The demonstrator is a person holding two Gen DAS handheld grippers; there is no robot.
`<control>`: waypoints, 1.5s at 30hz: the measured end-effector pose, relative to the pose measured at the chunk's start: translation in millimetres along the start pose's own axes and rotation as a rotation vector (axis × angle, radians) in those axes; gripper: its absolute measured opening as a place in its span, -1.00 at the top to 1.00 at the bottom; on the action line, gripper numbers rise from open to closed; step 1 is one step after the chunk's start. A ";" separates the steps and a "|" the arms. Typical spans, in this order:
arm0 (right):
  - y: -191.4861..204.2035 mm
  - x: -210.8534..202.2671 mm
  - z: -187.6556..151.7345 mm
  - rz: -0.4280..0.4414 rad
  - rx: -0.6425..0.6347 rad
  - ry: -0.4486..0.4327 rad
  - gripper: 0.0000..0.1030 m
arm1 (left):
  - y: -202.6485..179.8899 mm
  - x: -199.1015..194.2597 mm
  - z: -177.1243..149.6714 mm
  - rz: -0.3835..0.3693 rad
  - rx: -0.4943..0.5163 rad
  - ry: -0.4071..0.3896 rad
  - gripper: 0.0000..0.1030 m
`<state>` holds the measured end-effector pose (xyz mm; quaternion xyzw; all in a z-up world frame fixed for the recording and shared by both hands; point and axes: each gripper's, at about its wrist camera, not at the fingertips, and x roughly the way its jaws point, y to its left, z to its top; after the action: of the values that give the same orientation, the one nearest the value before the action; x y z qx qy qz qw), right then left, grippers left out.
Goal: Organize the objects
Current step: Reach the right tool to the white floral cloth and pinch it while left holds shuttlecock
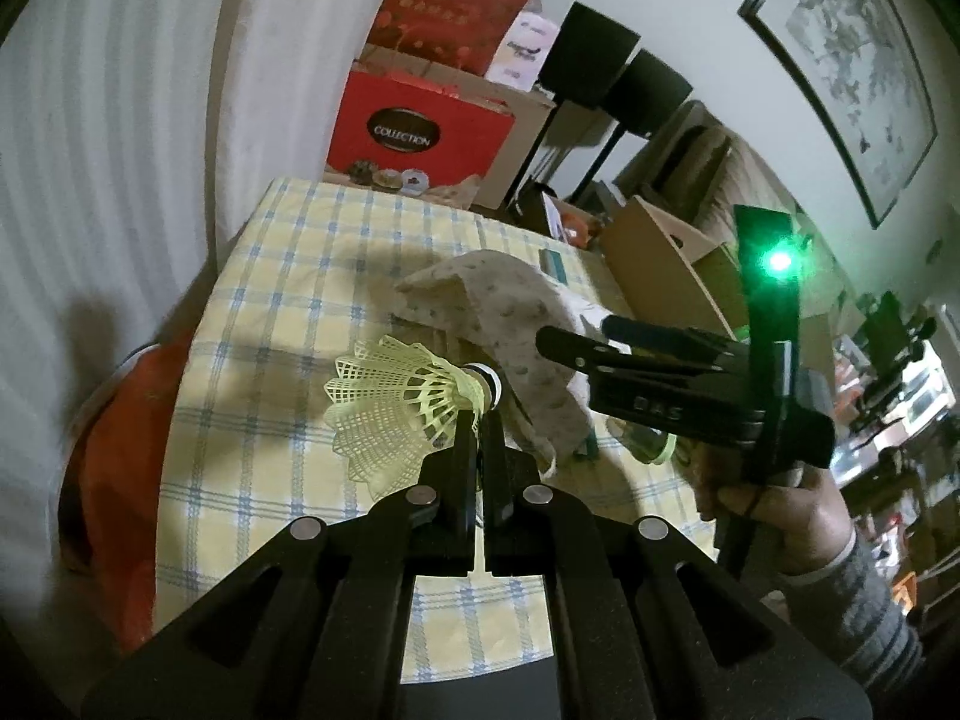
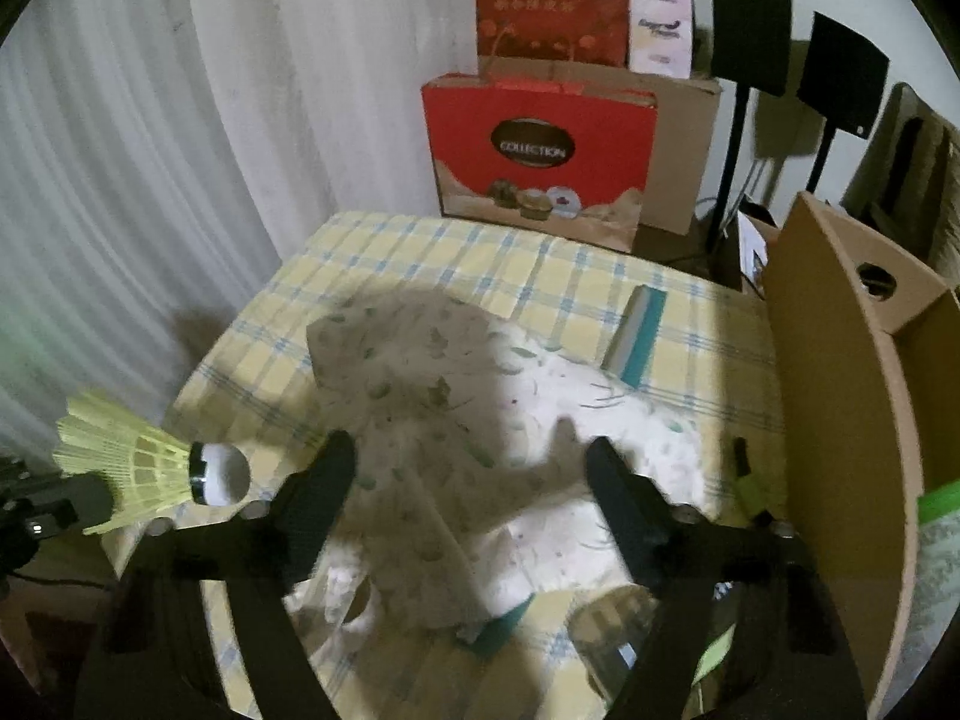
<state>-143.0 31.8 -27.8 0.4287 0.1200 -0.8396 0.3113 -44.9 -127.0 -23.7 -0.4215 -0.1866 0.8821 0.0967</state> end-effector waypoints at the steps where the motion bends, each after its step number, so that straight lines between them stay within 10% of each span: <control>1: -0.5 5.4 0.1 -0.004 0.002 0.012 -0.35 | 1.6 1.9 -0.2 -0.002 -0.004 0.003 0.98; 16: -7.2 19.3 -4.7 0.008 0.059 0.042 0.87 | -0.2 11.5 -3.9 -0.026 -0.007 0.021 0.98; 32: -11.5 -95.8 37.8 -0.045 0.037 -0.229 0.90 | -26.3 -5.2 7.5 -0.035 0.038 -0.009 0.98; 38: -0.8 -85.6 36.8 -0.028 -0.015 -0.128 0.76 | -32.0 -10.3 8.7 -0.038 0.042 -0.018 0.98; 40: 2.0 -73.2 32.5 -0.027 -0.029 -0.102 0.37 | -31.6 -10.5 6.7 -0.037 0.042 -0.017 0.98; 45: 4.6 -40.8 27.6 0.020 -0.016 -0.062 0.14 | -23.7 -7.3 7.3 -0.028 0.034 -0.008 0.98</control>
<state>-140.1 32.5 21.5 0.4009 0.1128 -0.8485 0.3266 -45.7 -109.7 -4.6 -0.4135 -0.1779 0.8855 0.1155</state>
